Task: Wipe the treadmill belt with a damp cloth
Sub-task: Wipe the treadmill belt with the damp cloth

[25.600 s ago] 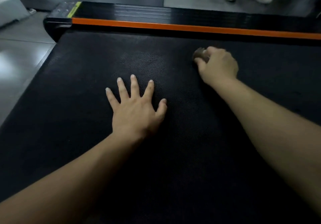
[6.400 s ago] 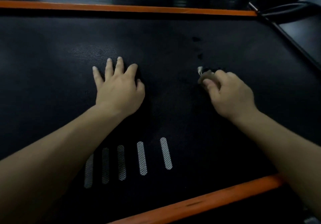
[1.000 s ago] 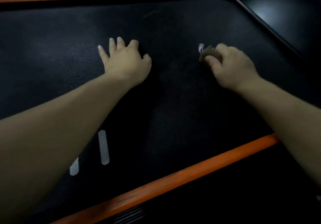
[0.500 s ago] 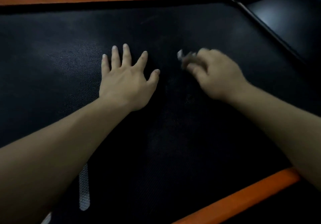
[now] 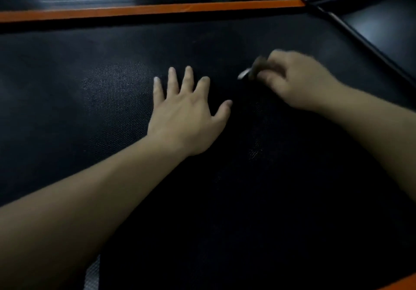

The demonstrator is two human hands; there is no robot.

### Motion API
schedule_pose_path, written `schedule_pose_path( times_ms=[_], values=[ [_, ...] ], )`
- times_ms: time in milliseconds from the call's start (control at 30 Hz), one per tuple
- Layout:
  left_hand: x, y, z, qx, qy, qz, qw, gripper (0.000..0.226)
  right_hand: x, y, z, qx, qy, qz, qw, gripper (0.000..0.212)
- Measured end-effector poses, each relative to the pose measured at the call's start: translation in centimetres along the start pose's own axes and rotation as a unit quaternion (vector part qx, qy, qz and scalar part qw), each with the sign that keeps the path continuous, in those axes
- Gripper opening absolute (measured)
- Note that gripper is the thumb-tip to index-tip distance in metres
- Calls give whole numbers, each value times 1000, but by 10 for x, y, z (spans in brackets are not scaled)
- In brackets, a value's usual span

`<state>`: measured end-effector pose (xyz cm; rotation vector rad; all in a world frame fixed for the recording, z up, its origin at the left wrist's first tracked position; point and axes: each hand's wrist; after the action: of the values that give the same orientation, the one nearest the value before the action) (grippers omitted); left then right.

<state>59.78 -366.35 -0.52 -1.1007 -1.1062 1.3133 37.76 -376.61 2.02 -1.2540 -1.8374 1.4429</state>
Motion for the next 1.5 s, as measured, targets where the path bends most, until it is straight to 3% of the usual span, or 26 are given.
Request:
schedule_pose_path(
  times_ms=[100,133,200,333,500,700,867,933,1167,1233,1333,1400,1500],
  values=[
    [-3,0,0,-14,4,-17,1000,78,-40,-9,28,31,148,65,986,20],
    [-5,0,0,-21,7,-19,1000,79,-46,-5,26,40,153,76,984,21],
    [-6,2,1,-30,9,-20,999,79,-47,10,7,20,94,68,993,18],
    [-5,5,1,-46,4,-7,999,80,-37,19,-20,-37,-35,-20,998,17],
    [-8,6,1,-47,2,-16,999,86,-96,-2,30,34,157,60,985,25],
    [-6,4,0,-55,-2,-24,998,89,-98,26,-9,-32,-14,2,999,18],
    [-6,-1,0,-44,-8,-39,998,93,-141,2,39,27,168,83,982,35],
    [-6,0,1,-45,-5,-42,998,91,-145,3,38,26,189,88,978,35],
    [-8,-1,1,-53,17,-55,997,82,-94,23,-14,-21,-7,8,1000,20],
    [-7,-3,-1,-48,27,-79,995,81,-98,14,7,-3,68,48,996,20],
    [-9,-12,1,-25,13,-88,996,78,-106,3,27,30,212,99,972,36],
    [-14,-15,18,5,7,-80,997,72,-101,11,20,44,175,96,979,34],
    [-25,-11,47,37,-22,-70,997,67,-84,15,13,11,46,42,998,22]
  ],
)
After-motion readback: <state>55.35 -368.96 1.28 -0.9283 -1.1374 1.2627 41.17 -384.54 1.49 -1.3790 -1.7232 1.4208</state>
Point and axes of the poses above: each hand's wrist, its own x-axis away from the middle knuckle, its own y-axis out of the palm, z = x × y, and after that the axes turned 5 degrees about -x, right-handed
